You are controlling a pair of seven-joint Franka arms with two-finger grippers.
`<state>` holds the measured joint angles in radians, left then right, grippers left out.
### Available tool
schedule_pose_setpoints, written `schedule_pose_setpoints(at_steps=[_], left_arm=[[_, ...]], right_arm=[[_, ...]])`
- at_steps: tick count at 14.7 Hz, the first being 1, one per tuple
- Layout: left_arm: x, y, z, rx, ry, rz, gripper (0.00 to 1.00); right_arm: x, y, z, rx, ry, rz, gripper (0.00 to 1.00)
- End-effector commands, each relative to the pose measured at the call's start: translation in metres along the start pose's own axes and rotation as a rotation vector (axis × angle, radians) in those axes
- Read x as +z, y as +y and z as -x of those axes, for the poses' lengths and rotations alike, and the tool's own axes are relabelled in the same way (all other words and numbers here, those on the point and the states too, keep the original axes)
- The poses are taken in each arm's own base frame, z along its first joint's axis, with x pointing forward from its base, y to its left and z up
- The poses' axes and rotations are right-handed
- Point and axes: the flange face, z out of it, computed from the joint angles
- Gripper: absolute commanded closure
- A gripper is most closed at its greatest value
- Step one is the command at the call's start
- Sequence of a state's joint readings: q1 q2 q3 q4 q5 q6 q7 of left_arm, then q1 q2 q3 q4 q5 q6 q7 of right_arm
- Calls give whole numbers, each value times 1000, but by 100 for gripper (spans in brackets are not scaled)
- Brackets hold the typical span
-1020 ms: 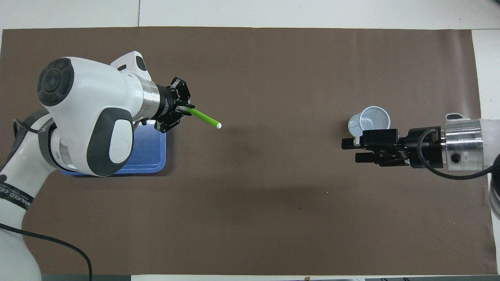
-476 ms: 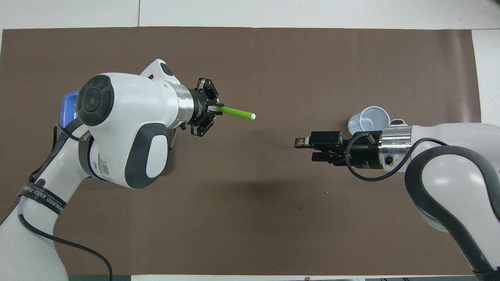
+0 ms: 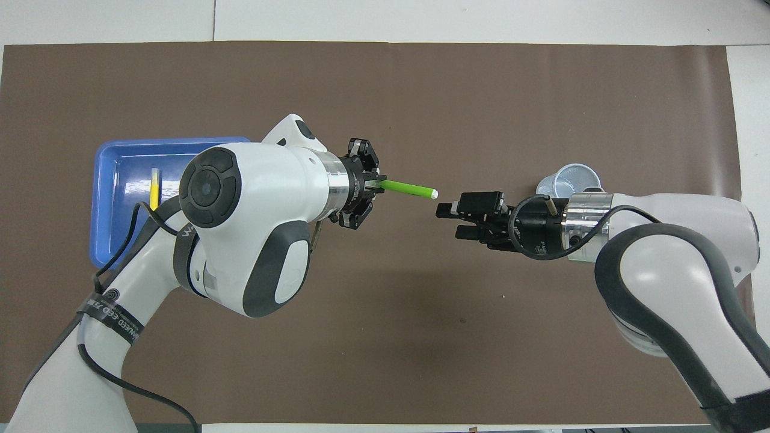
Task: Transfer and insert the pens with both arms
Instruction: 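Lift the green pen with the left gripper while the right gripper approaches, then grasp the green pen's free end with the right gripper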
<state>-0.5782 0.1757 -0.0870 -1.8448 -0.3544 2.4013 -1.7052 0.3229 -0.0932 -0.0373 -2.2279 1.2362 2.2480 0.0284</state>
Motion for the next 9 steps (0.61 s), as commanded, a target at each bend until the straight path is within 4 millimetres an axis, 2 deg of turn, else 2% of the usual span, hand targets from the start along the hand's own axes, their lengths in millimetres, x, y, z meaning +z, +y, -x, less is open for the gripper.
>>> schedule_pose_setpoints(at_steps=[1, 7, 9], left_arm=[[5, -6, 11, -10, -16, 0, 100], [7, -11, 15, -4, -16, -12, 100], [6, -12, 15, -2, -15, -19, 100]], right_arm=[[5, -10, 1, 28, 14, -17, 34], [4, -15, -2, 36, 18, -22, 45], [4, -14, -3, 38, 20, -22, 46]])
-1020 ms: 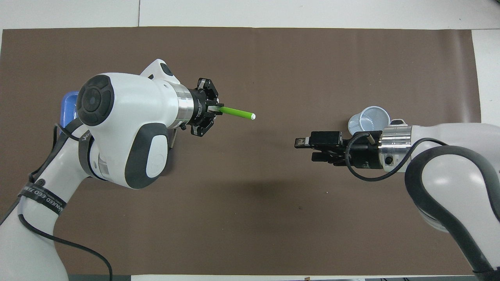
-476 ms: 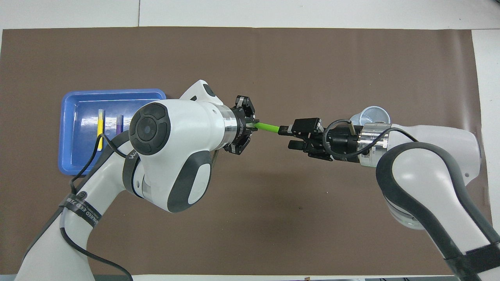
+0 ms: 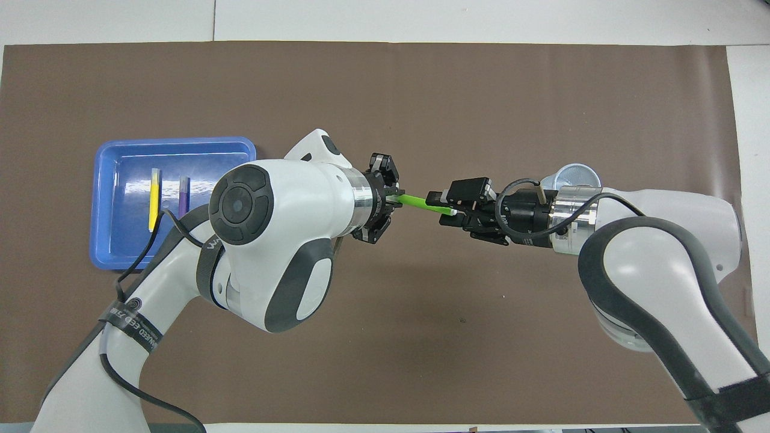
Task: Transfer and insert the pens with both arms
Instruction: 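Grasp the green pen's free end with the right gripper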
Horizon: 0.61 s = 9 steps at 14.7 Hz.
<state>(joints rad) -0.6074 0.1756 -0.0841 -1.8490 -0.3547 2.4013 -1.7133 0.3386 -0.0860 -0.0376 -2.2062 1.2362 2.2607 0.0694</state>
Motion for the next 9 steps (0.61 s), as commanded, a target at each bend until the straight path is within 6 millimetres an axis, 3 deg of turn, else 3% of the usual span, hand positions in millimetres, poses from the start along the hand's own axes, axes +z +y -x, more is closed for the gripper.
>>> schedule_pose_setpoints(at_steps=[1, 3, 5, 9], left_arm=[[1, -5, 2, -15, -10, -13, 100], [2, -5, 1, -15, -9, -12, 100], [1, -5, 1, -15, -9, -12, 100], [2, -5, 1, -12, -9, -13, 100]], right_arm=[[1, -4, -4, 15, 14, -16, 46], [2, -4, -4, 15, 15, -15, 47], [1, -3, -5, 17, 16, -15, 57], [0, -2, -6, 17, 17, -16, 60]])
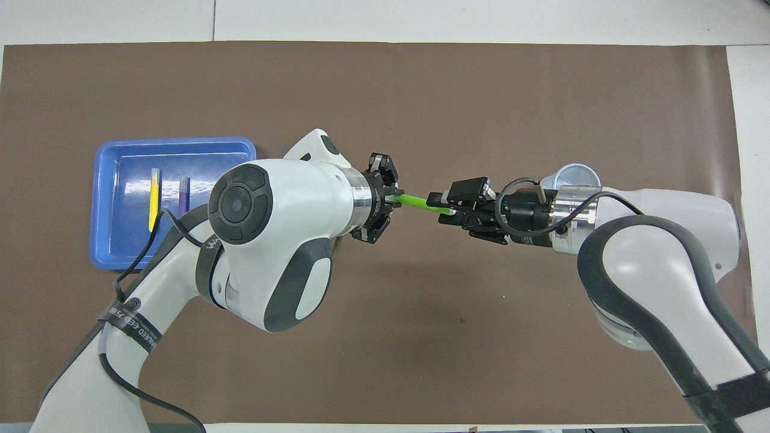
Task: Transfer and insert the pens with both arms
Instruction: 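Grasp the green pen's free end with the right gripper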
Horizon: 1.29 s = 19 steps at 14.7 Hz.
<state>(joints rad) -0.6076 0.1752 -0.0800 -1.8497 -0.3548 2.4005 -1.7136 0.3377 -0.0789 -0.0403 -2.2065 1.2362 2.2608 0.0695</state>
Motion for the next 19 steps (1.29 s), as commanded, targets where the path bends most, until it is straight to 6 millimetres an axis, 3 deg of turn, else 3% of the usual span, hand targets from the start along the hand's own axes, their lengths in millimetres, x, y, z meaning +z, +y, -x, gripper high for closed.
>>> schedule_pose_setpoints(at_steps=[1, 3, 5, 11, 12, 13, 15, 17, 19], left_arm=[[2, -6, 3, -8, -11, -13, 100], [2, -6, 3, -8, -11, -14, 100], [2, -6, 3, -7, -10, -14, 100], [1, -5, 2, 11, -7, -13, 100], [0, -4, 2, 21, -8, -10, 82], [1, -4, 1, 33, -3, -8, 1], [-1, 0, -1, 60, 0, -2, 0], [-2, 1, -4, 135, 1, -2, 0], [-3, 3, -9, 204, 5, 2, 0]], right_arm=[[-1, -5, -4, 10, 18, -20, 62], [-2, -5, -4, 10, 20, -20, 72], [-4, -5, -6, 12, 20, -21, 100], [-4, -5, -6, 14, 20, -21, 100], [-4, -6, -6, -3, 20, -16, 100], [-5, -8, -6, -12, 20, -16, 100], [-6, -11, -7, -34, 16, -1, 100], [-16, -23, -11, -170, 12, 126, 100], [-49, -36, -24, -342, -11, 341, 100]])
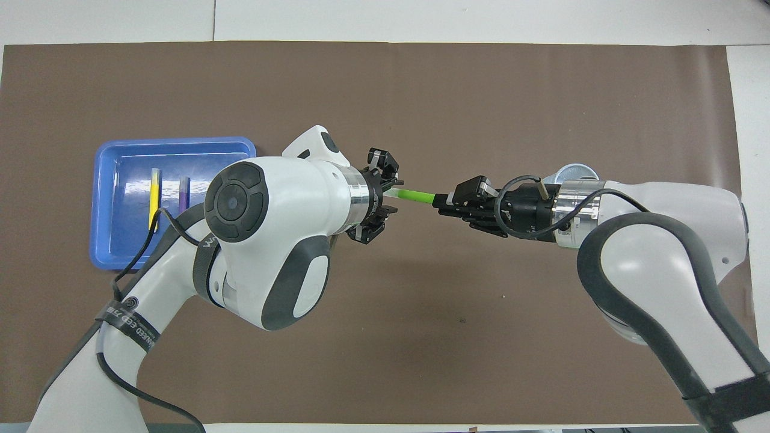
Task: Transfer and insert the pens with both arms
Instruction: 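Open the left gripper and carry the green pen into the white cup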
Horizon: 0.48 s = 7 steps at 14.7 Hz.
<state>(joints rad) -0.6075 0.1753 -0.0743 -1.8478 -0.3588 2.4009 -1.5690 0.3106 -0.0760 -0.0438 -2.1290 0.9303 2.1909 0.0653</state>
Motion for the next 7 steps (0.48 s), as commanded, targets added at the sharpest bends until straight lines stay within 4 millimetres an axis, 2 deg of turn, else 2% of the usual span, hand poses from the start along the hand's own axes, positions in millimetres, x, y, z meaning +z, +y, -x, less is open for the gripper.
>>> schedule_pose_setpoints(at_steps=[1, 4, 5, 6, 7], left_arm=[[-2, 1, -11, 101, 9, -2, 0], [-4, -1, -50, 280, 35, -15, 0], [-5, -6, -70, 372, 45, -28, 0], [-7, -13, -98, 486, 57, -47, 0], [-10, -20, -122, 586, 65, -62, 0]], right_arm=[[-46, -10, -23, -195, -36, 243, 100], [-84, -9, -46, -478, -104, 503, 100], [-95, 0, -54, -562, -113, 564, 100], [-107, 7, -60, -656, -121, 635, 100], [-109, 14, -66, -704, -131, 705, 100]])
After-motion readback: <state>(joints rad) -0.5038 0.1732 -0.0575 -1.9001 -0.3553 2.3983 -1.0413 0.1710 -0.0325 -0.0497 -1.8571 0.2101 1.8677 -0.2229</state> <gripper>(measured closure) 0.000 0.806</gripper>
